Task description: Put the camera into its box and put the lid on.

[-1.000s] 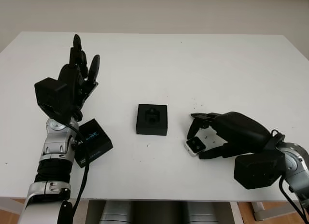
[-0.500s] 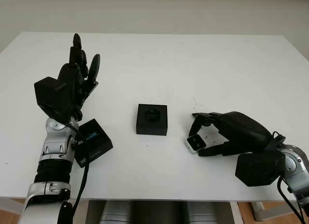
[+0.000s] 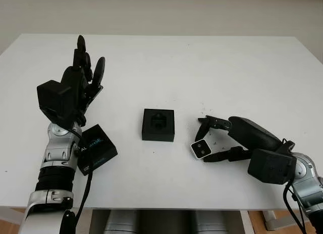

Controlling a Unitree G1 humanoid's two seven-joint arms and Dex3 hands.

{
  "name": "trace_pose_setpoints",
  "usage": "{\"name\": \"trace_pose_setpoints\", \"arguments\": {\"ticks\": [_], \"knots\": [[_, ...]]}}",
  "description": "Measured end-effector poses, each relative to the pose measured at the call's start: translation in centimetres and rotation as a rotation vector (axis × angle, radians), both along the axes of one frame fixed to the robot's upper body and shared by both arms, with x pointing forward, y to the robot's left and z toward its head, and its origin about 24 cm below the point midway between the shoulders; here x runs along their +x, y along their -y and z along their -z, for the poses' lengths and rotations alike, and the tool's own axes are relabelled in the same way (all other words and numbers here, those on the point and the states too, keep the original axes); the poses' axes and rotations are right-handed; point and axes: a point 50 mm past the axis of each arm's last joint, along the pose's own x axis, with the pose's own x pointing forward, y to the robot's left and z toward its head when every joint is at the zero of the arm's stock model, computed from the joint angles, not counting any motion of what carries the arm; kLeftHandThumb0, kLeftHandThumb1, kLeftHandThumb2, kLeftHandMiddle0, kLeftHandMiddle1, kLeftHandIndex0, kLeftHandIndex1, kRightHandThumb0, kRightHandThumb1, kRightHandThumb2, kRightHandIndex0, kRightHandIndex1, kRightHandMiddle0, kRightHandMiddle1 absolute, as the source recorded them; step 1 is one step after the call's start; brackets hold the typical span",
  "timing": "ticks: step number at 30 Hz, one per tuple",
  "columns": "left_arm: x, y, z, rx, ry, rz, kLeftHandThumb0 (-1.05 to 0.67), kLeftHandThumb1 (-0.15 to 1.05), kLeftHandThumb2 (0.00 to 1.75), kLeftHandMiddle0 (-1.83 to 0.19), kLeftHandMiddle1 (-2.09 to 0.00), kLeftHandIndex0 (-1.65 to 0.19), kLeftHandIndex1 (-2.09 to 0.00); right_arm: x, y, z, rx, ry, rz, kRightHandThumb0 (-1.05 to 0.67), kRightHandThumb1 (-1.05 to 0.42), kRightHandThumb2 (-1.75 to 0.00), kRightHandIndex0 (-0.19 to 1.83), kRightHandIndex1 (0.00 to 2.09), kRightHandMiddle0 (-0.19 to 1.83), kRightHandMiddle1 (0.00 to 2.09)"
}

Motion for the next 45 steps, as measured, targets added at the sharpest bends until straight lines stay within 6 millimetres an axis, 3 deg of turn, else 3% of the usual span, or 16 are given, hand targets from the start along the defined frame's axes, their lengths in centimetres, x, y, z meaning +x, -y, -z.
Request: {"name": "trace_pose_setpoints", "arguments": {"ticks": [18,27,36,45], "knots": [[0.0,-0.4,-0.1,0.013,-0.008,0.003,-0.72,1.05,0.48,0.19,0.00,0.19,0.00,0.9,0.9,-1.4,0.092,0.023,0.075,-0.32,-0.92,-0.05,0.29,0.04,0.37,1.59],[0.0,-0.4,-0.1,0.015,-0.009,0.011,-0.73,1.05,0.48,0.19,0.00,0.19,0.00,2.3,1.4,-3.0,0.328,-0.025,0.148,-0.37,-0.93,-0.06,0.23,0.02,0.33,1.76],[0.0,-0.4,-0.1,0.011,-0.009,0.015,-0.73,1.05,0.48,0.19,0.00,0.19,0.00,3.3,-0.4,-3.0,0.660,-0.080,0.128,-0.37,-0.96,-0.06,0.16,0.00,0.21,1.83],[0.0,-0.5,-0.1,0.009,-0.007,0.013,-0.72,1.05,0.47,0.19,0.00,0.19,0.00,4.6,-2.5,-2.8,0.748,-0.111,0.135,-0.38,-0.97,-0.06,0.10,0.01,0.20,1.83]]}}
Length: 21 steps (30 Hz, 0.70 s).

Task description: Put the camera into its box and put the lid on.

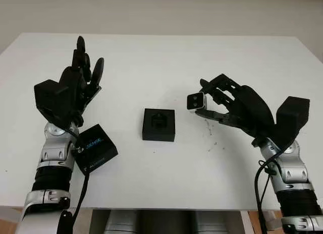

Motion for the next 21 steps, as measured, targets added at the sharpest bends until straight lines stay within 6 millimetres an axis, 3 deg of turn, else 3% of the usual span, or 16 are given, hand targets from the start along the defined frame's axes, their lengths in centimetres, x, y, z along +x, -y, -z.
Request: {"name": "trace_pose_setpoints", "arguments": {"ticks": [9,21], "knots": [[0.0,-0.1,0.0,-0.006,0.001,0.001,-0.72,1.05,0.47,0.19,0.00,0.19,0.00,1.9,-3.1,1.4,0.018,-0.016,-0.028,-0.41,-0.95,-0.05,0.12,0.03,0.28,1.80],[-0.2,-0.3,0.1,-0.020,-0.003,-0.001,-0.72,1.05,0.48,0.19,0.00,0.19,0.00,3.2,-5.5,2.5,-0.009,-0.038,-0.073,-0.42,-0.93,-0.05,0.14,0.05,0.32,1.73]]}}
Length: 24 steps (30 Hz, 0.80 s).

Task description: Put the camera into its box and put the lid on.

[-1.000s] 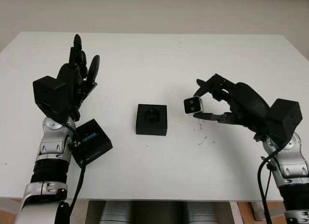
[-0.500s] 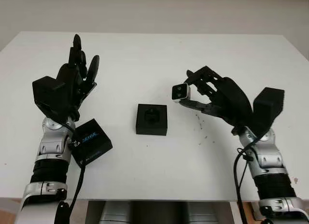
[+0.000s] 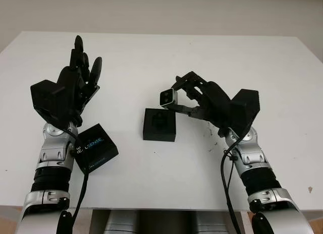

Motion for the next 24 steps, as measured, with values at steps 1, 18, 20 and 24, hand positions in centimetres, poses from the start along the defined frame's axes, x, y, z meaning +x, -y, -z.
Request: {"name": "trace_pose_setpoints", "arguments": {"ticks": [1,18,20,24], "knots": [[0.0,0.0,0.0,0.001,-0.001,-0.001,-0.72,1.05,0.48,0.19,0.00,0.19,0.00,0.1,-0.2,0.1,0.001,-0.007,-0.005,-0.42,-0.93,-0.05,0.14,0.05,0.32,1.72],[0.0,0.0,0.1,0.002,-0.002,-0.004,-0.73,1.05,0.46,0.19,0.00,0.19,0.00,0.3,-1.3,1.4,-0.043,-0.069,-0.036,-0.44,-0.92,-0.05,0.15,0.06,0.32,1.77],[0.0,0.0,0.1,0.002,-0.001,-0.007,-0.73,1.05,0.47,0.19,0.00,0.19,0.00,0.3,-1.3,1.4,-0.044,-0.069,-0.035,-0.44,-0.92,-0.05,0.15,0.06,0.32,1.78],[0.0,0.0,0.1,0.003,-0.002,-0.007,-0.74,1.05,0.48,0.19,0.00,0.19,0.00,0.3,-1.3,1.6,-0.036,-0.082,-0.031,-0.43,-0.92,-0.05,0.15,0.06,0.31,1.78]]}}
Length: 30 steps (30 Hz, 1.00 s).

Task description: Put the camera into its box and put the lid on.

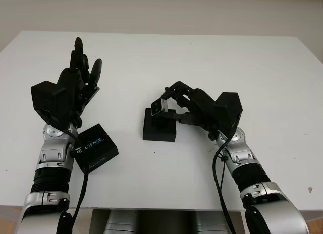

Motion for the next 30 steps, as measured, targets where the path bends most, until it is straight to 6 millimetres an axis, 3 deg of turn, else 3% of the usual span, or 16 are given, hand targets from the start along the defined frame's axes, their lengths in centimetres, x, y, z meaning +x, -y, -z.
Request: {"name": "trace_pose_setpoints", "arguments": {"ticks": [30], "knots": [[0.0,0.0,-0.1,-0.002,0.000,0.000,-0.73,1.05,0.47,0.19,0.00,0.19,0.00,-1.2,-0.7,1.2,-0.006,-0.068,-0.015,-0.43,-0.92,-0.06,0.16,0.06,0.33,1.77]]}}
